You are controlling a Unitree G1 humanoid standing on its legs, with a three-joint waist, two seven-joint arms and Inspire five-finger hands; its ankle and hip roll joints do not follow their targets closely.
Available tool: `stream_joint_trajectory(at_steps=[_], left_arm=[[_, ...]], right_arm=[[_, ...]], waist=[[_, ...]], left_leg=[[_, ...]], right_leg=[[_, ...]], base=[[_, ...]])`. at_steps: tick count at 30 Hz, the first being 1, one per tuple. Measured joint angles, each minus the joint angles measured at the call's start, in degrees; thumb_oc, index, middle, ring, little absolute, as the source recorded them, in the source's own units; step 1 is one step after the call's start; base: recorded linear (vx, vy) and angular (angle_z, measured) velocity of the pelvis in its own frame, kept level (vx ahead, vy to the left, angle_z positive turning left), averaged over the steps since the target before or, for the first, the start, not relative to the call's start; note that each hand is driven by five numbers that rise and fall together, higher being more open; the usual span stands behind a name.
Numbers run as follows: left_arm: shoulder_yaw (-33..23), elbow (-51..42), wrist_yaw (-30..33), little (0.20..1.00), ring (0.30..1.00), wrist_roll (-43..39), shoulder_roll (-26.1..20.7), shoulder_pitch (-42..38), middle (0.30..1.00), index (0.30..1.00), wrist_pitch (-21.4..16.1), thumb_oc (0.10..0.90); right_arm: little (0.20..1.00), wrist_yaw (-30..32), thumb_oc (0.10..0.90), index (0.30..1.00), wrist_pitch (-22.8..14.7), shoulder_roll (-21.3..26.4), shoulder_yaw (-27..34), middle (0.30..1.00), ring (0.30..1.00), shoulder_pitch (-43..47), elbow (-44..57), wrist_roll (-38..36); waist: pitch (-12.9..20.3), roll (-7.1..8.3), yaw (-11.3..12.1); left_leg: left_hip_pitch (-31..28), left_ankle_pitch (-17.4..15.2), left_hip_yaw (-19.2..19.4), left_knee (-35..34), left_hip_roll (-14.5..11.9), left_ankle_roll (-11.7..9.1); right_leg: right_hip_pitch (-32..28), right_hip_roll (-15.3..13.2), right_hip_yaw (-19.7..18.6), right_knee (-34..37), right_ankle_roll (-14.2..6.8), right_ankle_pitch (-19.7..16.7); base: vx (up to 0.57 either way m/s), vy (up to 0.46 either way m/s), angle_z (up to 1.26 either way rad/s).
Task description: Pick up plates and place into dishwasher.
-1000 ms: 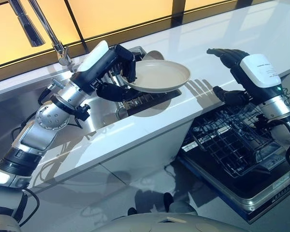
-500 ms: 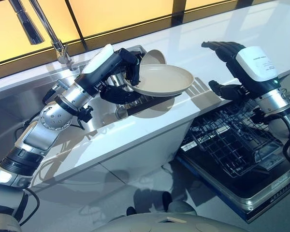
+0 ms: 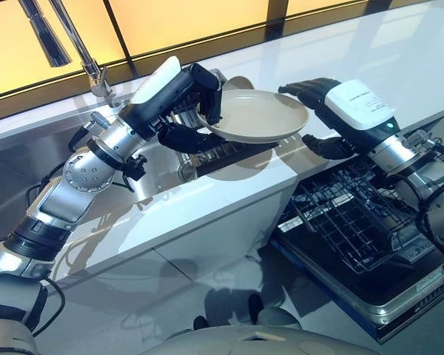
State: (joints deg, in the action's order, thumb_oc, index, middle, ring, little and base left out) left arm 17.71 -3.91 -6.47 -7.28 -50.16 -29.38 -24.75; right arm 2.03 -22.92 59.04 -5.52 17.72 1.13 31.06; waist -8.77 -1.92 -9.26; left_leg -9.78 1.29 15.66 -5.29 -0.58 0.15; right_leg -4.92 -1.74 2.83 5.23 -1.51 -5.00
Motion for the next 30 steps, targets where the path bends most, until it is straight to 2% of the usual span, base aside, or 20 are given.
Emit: stream_joint_trajectory(at_steps=[11, 14, 18, 24, 30], left_arm=[[0.14, 0.00, 0.00, 0.200, 0.300, 0.00, 0.00, 0.00, 0.300, 0.300, 0.00, 0.100], [0.50, 0.00, -0.01, 0.200, 0.300, 0.00, 0.16, -0.01, 0.300, 0.300, 0.02, 0.100], [0.53, 0.00, 0.00, 0.200, 0.300, 0.00, 0.44, -0.01, 0.300, 0.300, 0.05, 0.100], [0.54, 0.00, -0.05, 0.200, 0.300, 0.00, 2.25, -0.01, 0.300, 0.300, 0.46, 0.100], [0.55, 0.01, -0.15, 0.200, 0.300, -0.05, 2.51, -0.01, 0.300, 0.300, 1.81, 0.100]], right_arm=[[0.900, -1.08, 0.800, 0.900, -0.06, 0.00, -0.06, 0.900, 0.900, 0.17, 0.00, -0.01], [0.900, -0.54, 0.800, 0.900, -0.11, -0.02, -2.27, 0.900, 0.900, 1.67, 0.00, -0.02], [0.900, 0.02, 0.800, 0.900, -0.30, -0.15, -2.32, 0.900, 0.900, 1.67, -0.05, -0.06], [0.900, 1.75, 0.800, 0.900, -1.77, -3.26, -2.36, 0.900, 0.900, 1.82, 0.07, -0.18], [0.900, 2.68, 0.800, 0.900, -2.76, -4.12, -2.36, 0.900, 0.900, 2.30, 0.30, -0.62]], waist=[[-0.05, 0.08, 0.22], [-0.13, 0.20, 0.12], [-0.21, 0.32, 0.45], [-0.27, 0.42, 0.89], [-0.27, 0.42, 1.00]], left_leg=[[0.00, 0.00, -0.30, 0.03, 0.01, 0.00], [-0.09, 0.01, -0.30, 0.07, 0.01, 0.01], [-0.17, 0.01, -0.35, 0.13, 0.01, 0.01], [-0.46, 0.03, -0.32, 0.13, 0.02, 0.03], [-0.46, 0.07, -0.32, 0.14, 0.05, 0.03]], right_leg=[[-0.14, -0.03, 0.41, 0.00, -0.11, 0.09], [-0.21, -0.03, 0.42, 0.00, -0.11, 0.09], [-0.31, -0.03, 0.46, 0.00, -0.11, 0.09], [-0.59, -0.04, 0.46, 0.00, -0.11, 0.09], [-0.59, -0.06, 0.46, 0.00, -0.11, 0.09]], base=[[0.00, 0.000, 0.00], [0.00, 0.000, 0.00], [0.00, 0.000, 0.00], [0.00, 0.000, 0.00], [0.00, 0.000, 0.00]])
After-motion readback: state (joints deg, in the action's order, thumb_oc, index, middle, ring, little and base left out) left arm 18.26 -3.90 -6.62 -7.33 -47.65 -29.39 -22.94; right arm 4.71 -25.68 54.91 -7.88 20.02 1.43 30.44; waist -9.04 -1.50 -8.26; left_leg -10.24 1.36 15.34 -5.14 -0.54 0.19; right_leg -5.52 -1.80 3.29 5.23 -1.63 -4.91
